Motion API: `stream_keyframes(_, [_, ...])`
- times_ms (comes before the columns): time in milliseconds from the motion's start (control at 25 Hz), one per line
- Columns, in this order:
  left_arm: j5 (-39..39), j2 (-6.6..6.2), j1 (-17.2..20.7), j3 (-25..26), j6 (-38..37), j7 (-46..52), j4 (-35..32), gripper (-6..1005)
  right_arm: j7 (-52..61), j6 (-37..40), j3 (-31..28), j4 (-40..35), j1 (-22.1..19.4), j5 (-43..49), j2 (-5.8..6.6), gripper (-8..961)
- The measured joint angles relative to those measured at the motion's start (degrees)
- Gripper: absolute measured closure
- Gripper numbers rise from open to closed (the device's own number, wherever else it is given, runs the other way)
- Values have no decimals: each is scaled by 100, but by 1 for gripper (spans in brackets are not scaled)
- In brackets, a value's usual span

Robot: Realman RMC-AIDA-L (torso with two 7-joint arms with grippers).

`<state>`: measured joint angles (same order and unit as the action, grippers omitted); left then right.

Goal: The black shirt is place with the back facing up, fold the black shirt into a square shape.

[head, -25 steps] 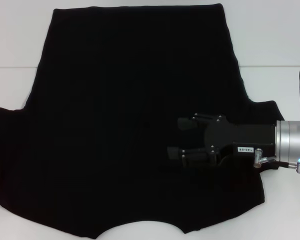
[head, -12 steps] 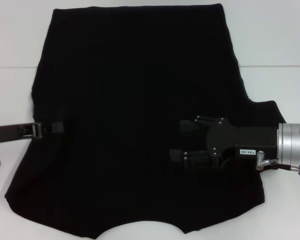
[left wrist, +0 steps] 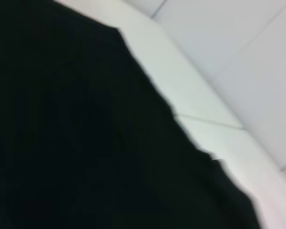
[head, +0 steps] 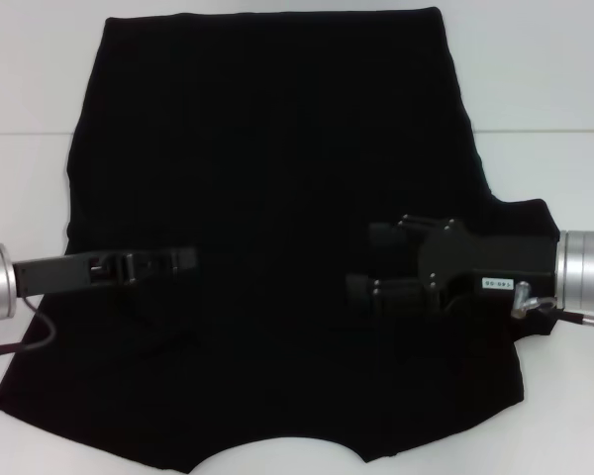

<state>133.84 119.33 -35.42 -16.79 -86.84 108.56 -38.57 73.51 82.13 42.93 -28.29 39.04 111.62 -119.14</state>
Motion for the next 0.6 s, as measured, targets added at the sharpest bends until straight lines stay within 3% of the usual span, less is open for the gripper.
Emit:
stream_keyframes(160, [-623,-18,47,31,-747,-366,114,749,619,-119,-11,-62,14,6,145,66])
stream_keyframes(360, [-1515,-14,198,25,-1703,-1811,710,544,2154,-418,19,-242,23,108,432,67])
stream_keyframes(480, [-1527,54,220,-98,-1818,-2508,881,401,3202,-613,51,-352,26,448,648,67])
stream_keyframes(600, [-1504,126,241,-528,-1843,-3005,901,287,4115,-736,31,-505,27,944,827,68])
